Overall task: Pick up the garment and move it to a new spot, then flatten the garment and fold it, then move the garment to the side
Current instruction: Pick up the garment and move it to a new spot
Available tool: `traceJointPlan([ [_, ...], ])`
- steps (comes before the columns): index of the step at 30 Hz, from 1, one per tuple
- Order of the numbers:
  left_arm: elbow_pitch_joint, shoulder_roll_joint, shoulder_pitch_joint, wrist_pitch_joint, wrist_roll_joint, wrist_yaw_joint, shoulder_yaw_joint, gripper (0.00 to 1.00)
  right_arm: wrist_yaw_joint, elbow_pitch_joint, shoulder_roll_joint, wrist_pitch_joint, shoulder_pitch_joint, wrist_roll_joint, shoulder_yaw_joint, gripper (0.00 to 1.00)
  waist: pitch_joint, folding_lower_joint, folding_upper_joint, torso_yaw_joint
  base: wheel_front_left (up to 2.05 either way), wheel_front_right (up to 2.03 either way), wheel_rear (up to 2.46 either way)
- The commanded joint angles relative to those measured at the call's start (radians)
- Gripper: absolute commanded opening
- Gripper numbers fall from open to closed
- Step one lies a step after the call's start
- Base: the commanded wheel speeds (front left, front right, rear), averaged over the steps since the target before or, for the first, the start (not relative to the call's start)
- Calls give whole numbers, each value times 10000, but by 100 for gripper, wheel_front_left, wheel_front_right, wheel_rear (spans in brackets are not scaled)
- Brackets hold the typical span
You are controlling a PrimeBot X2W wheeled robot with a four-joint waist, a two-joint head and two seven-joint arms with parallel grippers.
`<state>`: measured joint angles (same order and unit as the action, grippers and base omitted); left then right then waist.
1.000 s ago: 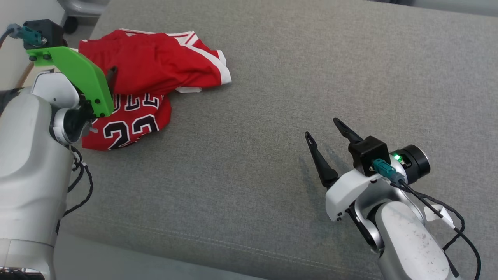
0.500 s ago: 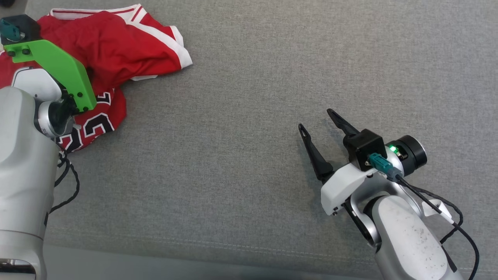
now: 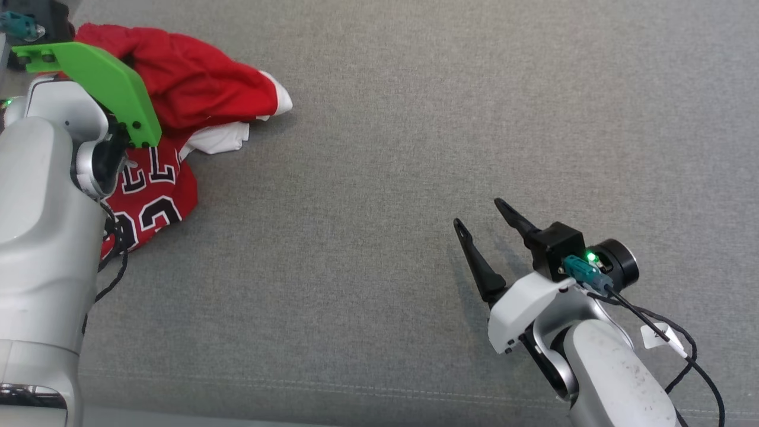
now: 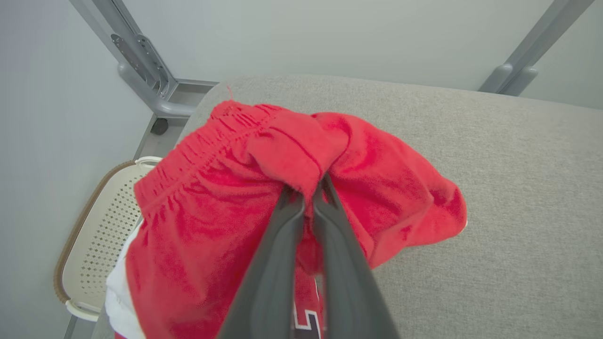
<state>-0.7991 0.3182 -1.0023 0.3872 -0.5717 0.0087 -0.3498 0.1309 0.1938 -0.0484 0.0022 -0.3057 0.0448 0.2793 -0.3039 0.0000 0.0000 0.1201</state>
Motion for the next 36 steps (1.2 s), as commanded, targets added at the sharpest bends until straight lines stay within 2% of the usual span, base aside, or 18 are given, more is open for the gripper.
traceJointPlan([
  [1, 76, -62, -139, -197, 66, 5, -29, 0, -3, 100, -33, -95, 207, 104, 9, 100, 818, 0, 0, -347, 0, 0, 0],
  [5, 284, -396, -38, -719, 198, -147, -277, 0, -3, 423, -31, -306, 612, 482, -62, 100, 1650, 0, 0, -800, 0, 0, 0],
  [9, 542, -1192, -41, -1275, -250, -237, -170, 0, -1, 651, -31, -409, 1124, 823, -89, 100, 2286, 0, 0, -1444, 0, 0, 0],
  [14, 719, -1924, -203, -1688, -351, -473, -357, 0, -3, 748, -31, -457, 1445, 1030, -59, 100, 2592, 0, 0, -2238, 0, 0, 0],
  [19, 1041, -2494, -333, -2009, -936, -649, -481, 0, -3, 691, -31, -443, 1551, 912, -250, 100, 2586, 0, 0, -2752, 0, 0, 0],
  [24, 1745, -2664, 370, -2412, -2087, -800, -913, 0, -1, 576, -28, -436, 1523, 837, -469, 100, 2406, 0, 0, -2875, 0, 0, 0],
  [27, 2052, -2627, 1140, -2826, -2518, -574, -1502, 0, -1, 540, -27, -468, 1503, 836, -574, 100, 2333, 0, 0, -2800, 0, 0, 0],
  [29, 2071, -2622, 1409, -2975, -2486, -495, -1704, 0, -3, 512, -27, -475, 1515, 833, -613, 100, 2292, 0, 0, -2731, 0, 0, 0],
  [36, 1659, -2592, 3650, -4457, -2098, -322, -2350, 0, -3, 529, -31, -501, 1522, 864, -728, 100, 2234, 0, 0, -2242, 0, 0, 0],
])
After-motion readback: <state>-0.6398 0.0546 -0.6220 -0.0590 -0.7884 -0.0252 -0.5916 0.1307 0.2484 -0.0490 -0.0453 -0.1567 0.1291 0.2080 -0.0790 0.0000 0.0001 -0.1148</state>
